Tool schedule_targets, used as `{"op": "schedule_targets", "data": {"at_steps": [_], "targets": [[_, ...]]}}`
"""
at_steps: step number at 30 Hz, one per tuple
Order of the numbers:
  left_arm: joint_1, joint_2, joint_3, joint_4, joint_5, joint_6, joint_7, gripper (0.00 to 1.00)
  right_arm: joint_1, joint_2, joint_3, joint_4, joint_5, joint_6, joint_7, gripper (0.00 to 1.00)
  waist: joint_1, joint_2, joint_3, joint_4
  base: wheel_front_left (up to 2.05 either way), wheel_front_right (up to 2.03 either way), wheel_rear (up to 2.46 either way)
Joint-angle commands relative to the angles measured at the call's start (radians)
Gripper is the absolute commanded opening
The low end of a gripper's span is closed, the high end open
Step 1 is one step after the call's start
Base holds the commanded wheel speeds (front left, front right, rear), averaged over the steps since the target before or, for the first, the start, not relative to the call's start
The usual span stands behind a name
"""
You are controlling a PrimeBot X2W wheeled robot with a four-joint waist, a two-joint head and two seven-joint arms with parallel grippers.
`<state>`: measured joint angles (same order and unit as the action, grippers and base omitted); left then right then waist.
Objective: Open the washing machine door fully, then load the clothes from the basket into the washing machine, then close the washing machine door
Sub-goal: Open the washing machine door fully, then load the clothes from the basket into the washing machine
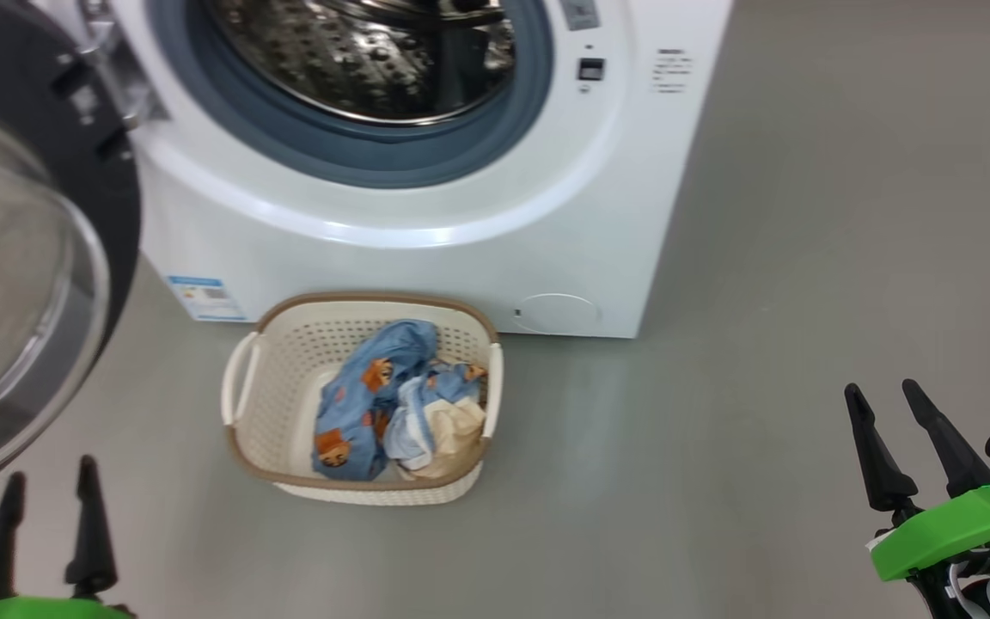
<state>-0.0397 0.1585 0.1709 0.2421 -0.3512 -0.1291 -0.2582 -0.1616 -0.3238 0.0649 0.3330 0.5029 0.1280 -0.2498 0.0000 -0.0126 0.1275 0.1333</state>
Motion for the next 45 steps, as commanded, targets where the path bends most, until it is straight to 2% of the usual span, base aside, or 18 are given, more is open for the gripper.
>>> {"op": "schedule_targets", "data": {"at_steps": [1,10,20,36,45], "targets": [[-0.016,0.038,0.002,-0.036,-0.014,-0.001,-0.004,1.0,-0.002,-0.016,0.013,-0.027,0.003,0.003,-0.012,1.0,0.0,0.0,0.01,-0.043,0.0,0.0,0.0],[-0.025,0.054,-0.108,-0.056,-0.022,-0.001,-0.004,1.0,-0.004,-0.01,0.015,-0.034,0.01,0.003,-0.012,1.0,0.0,0.0,0.022,-0.128,0.0,0.0,0.0],[-0.028,0.072,-0.17,-0.052,-0.051,-0.001,-0.004,1.0,0.003,-0.011,0.0,-0.044,0.013,0.003,-0.012,1.0,0.0,0.0,0.016,-0.175,0.0,0.0,0.0],[-0.035,0.098,-0.201,-0.048,-0.097,-0.002,-0.004,1.0,0.002,0.0,-0.005,-0.05,0.006,0.003,-0.012,1.0,0.0,0.0,0.026,-0.175,0.01,-0.04,0.03],[-0.046,0.11,-0.214,-0.045,-0.113,-0.002,-0.004,1.0,-0.009,0.006,0.003,-0.052,0.005,0.003,-0.012,1.0,0.0,0.0,0.039,-0.171,0.59,-1.31,0.72]]}}
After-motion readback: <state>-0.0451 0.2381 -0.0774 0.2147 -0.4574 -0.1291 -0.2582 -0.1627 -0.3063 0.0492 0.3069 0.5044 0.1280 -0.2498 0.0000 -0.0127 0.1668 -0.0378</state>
